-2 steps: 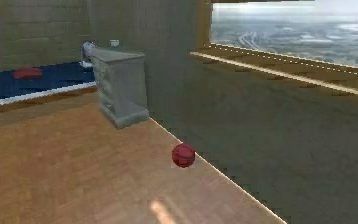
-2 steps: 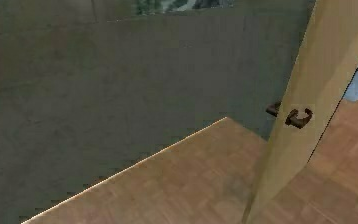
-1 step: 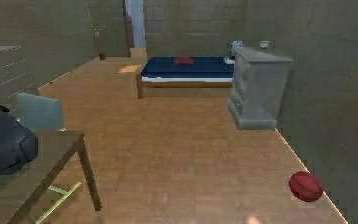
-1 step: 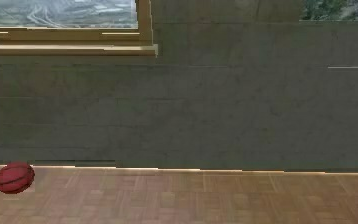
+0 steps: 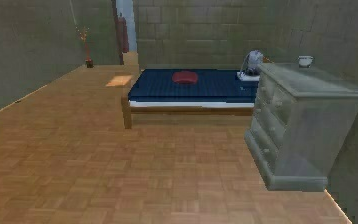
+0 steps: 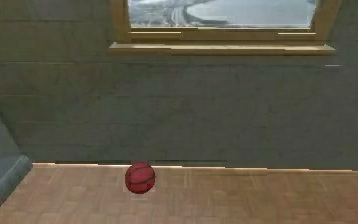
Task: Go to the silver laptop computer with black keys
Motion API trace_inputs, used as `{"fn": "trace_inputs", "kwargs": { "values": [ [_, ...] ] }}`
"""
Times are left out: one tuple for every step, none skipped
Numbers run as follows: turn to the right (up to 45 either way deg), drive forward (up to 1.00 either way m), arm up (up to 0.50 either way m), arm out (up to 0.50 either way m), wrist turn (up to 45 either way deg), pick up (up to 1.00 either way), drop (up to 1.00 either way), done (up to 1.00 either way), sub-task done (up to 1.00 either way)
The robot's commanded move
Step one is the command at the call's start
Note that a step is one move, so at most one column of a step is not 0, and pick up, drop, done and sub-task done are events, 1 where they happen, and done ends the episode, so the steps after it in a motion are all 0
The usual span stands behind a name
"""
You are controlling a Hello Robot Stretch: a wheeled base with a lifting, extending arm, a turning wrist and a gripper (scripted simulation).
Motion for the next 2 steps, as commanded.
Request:
{"fn": "trace_inputs", "kwargs": {
  "values": [
    [-6.0, 0.0, 0.0, 0.0, 0.0, 0.0, 0.0, 0.0, 0.0],
    [0.0, 0.25, 0.0, 0.0, 0.0, 0.0, 0.0, 0.0, 0.0]
  ]
}}
